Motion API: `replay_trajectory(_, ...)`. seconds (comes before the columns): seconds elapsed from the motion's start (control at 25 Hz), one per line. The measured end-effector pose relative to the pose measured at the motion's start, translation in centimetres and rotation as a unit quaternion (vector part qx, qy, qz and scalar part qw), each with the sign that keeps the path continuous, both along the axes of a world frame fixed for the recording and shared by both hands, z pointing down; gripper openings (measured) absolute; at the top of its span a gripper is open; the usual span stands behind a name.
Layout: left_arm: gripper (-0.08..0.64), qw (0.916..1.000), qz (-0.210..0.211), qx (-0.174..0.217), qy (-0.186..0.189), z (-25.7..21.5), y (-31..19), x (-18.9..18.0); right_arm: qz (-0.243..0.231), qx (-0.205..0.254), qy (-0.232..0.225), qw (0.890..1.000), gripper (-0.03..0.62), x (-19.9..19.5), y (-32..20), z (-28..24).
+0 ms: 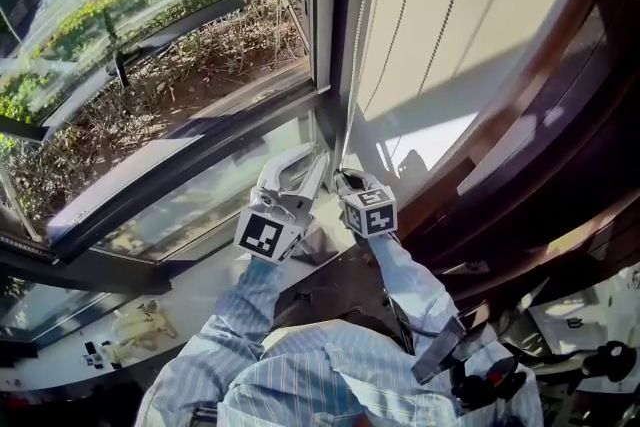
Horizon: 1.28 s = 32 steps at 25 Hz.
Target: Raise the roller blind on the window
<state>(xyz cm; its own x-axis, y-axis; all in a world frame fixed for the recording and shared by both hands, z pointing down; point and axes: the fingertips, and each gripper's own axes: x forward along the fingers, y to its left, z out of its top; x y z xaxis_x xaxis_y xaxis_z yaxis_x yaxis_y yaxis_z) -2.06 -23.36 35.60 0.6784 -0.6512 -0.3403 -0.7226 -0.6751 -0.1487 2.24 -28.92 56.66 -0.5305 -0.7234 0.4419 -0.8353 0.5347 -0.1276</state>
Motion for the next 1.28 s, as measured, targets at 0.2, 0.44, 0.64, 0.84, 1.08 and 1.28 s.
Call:
replay_trajectory(0.2,0.053,0.9979,0.048,0.027,0.033,-7.5,-1.6,2.0,-0.009,0.001,-0.001,1.000,0.005,-0.8,0.8,-0.1)
replay_trajectory(0.44,0.095,0.9917,0.095,-0.045,0.073,-10.4,-3.8,3.7,-0.010,0.000,0.001,1.000,0.006,-1.0,1.4,-0.1)
replay_trajectory(0.64,0.090,0.9915,0.086,-0.047,0.086,-11.8,-4.7,3.8,-0.009,0.002,0.000,1.000,0.005,-1.0,1.7,-0.1)
replay_trajectory(0.84,0.020,0.9885,0.105,-0.049,0.097,-13.5,-4.6,4.5,-0.009,0.006,0.001,1.000,0.005,-1.1,2.0,-0.2)
replay_trajectory(1.08,0.011,0.9738,0.146,-0.087,0.151,-13.1,-4.9,4.2,0.000,0.015,0.002,1.000,0.006,-0.7,2.2,-0.1)
replay_trajectory(1.28,0.009,0.9739,0.145,-0.101,0.143,-11.0,-5.5,4.6,0.008,0.001,0.013,1.000,0.006,-0.2,2.5,2.0)
